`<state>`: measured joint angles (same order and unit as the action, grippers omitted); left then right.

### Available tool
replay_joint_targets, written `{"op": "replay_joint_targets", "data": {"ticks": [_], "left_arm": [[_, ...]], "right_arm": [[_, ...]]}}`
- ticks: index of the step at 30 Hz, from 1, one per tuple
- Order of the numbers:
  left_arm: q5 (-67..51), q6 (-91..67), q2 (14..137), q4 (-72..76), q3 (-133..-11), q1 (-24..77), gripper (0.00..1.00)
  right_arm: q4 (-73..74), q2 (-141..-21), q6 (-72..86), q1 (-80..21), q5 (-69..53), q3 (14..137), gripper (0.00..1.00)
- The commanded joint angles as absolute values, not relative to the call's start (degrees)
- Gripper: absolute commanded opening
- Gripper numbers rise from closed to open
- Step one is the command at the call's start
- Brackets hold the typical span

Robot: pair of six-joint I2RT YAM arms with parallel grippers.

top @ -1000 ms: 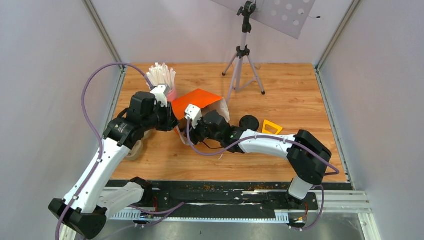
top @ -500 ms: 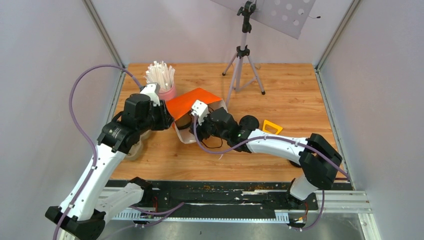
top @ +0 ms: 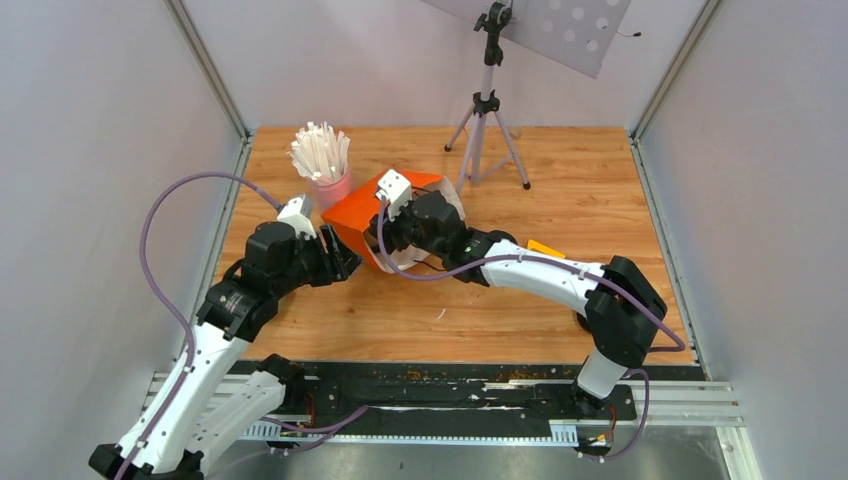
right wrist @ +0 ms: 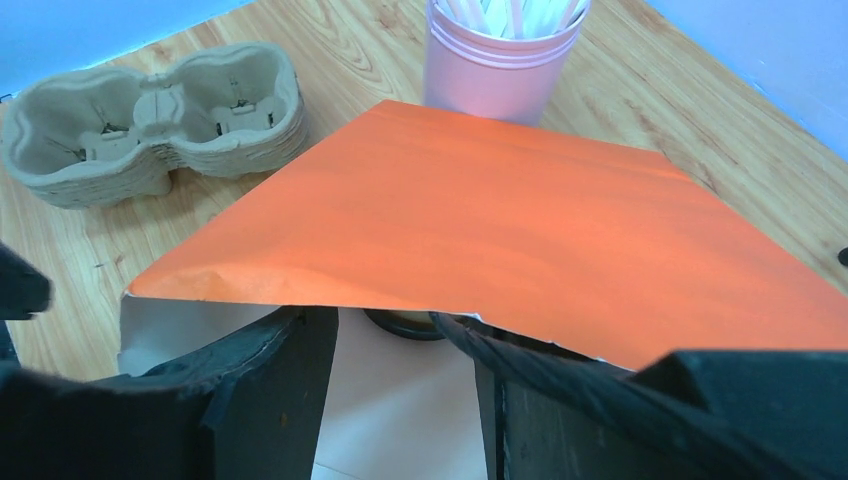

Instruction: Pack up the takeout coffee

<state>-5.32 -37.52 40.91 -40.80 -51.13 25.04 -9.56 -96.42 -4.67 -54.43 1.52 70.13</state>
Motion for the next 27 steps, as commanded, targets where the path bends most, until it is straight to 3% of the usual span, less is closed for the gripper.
{"op": "replay_joint_targets", "data": {"ticks": [1, 12, 27], "left_arm": [[-6.8, -40.5, 41.1, -31.3, -49.2, 25.0, 0.63], [-7.4, -43.1, 41.4, -26.9, -46.3, 25.1, 0.66], [2.4, -40.0, 36.1, -41.7, -50.9, 25.1, 0.67]], "right_arm": [[-12.3, -96.8, -1.7, -54.5, 0.9, 72.4, 0.51], [-12.3, -98.3, 2.6, -55.5, -2.7, 76.2, 0.51], [-7.6, -101.2, 4.9, -60.5, -0.1, 82.7, 0.51]]}}
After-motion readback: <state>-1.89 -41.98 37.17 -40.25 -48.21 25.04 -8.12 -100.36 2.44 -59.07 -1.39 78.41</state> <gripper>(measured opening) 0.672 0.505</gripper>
